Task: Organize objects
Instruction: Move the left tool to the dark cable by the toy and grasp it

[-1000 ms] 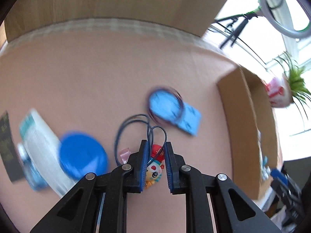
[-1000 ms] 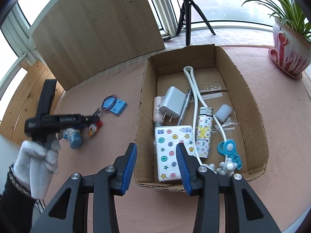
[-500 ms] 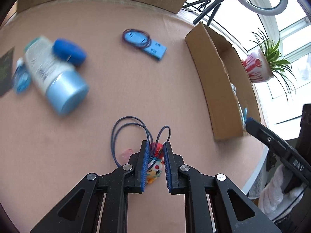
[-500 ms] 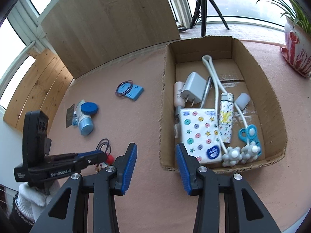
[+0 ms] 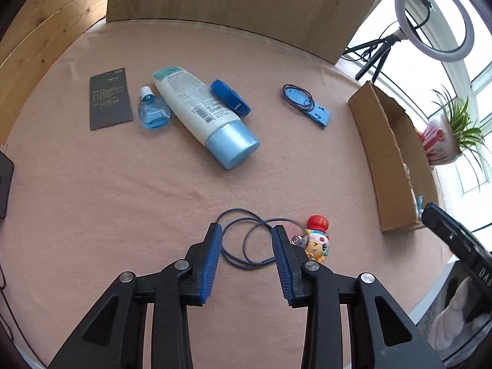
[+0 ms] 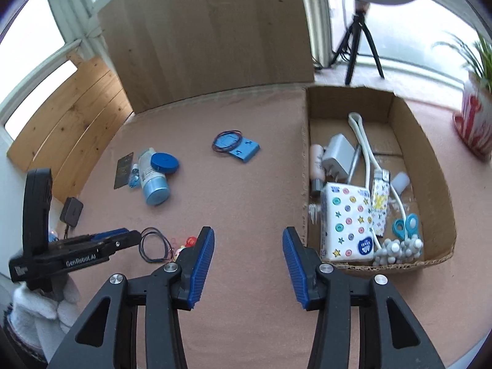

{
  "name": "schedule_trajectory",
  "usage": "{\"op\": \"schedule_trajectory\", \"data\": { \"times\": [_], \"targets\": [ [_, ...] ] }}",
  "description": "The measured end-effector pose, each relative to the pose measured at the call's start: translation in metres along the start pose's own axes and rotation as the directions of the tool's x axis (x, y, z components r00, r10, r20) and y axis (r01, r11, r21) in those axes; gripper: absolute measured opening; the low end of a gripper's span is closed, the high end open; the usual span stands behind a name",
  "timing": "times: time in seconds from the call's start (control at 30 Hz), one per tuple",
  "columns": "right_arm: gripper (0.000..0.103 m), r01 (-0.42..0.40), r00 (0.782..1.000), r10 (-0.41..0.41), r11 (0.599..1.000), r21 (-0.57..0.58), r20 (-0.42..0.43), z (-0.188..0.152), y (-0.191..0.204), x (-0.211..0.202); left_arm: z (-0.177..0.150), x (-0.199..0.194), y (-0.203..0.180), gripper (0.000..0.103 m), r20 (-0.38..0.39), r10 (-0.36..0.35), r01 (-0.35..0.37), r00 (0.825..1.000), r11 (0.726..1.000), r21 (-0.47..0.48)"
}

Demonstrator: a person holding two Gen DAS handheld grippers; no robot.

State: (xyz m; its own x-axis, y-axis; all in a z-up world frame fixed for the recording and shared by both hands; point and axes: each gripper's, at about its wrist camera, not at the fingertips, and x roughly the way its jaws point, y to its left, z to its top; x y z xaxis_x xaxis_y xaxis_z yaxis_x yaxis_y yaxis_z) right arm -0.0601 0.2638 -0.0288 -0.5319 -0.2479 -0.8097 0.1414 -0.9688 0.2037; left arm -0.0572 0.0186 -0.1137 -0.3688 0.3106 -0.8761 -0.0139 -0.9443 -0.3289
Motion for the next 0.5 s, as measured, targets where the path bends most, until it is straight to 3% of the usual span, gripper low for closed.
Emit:
{"op": "schedule_trajectory", "data": {
  "times": [0.1, 0.27, 0.3, 0.37, 0.5],
  "targets": [
    [0.043, -0.029, 0.999, 0.028, 0.999, -0.039, -0.024, -0.003, 0.014, 0.004, -0.002, 0.006, -0.007, 0.039, -0.029, -0.007, 0.008, 1.000, 0.999, 0.039],
    [0.043, -0.066, 0.993, 0.060, 0.996, -0.056, -0.106, -0.013, 0.032, 0.027, -0.003, 0.023, -0.017, 0.037, -0.032, 0.056, -0.053, 0.998, 0.995, 0.086],
    [0.043, -0.072, 0.991, 0.065, 0.996, -0.057, -0.120, -0.014, 0.034, 0.032, -0.002, 0.026, -0.017, 0.033, -0.027, 0.055, -0.053, 0.998, 0.994, 0.093],
    [0.043, -0.071, 0.988, 0.062, 0.996, -0.059, -0.142, -0.018, 0.038, 0.039, 0.001, 0.035, -0.016, 0.015, -0.019, 0.087, -0.084, 0.996, 0.992, 0.096],
    [0.043, -0.062, 0.984, 0.048, 0.995, -0.079, -0.171, -0.023, 0.044, 0.050, -0.001, 0.032, 0.006, 0.004, -0.011, 0.102, -0.101, 0.995, 0.994, 0.047]
  ]
}}
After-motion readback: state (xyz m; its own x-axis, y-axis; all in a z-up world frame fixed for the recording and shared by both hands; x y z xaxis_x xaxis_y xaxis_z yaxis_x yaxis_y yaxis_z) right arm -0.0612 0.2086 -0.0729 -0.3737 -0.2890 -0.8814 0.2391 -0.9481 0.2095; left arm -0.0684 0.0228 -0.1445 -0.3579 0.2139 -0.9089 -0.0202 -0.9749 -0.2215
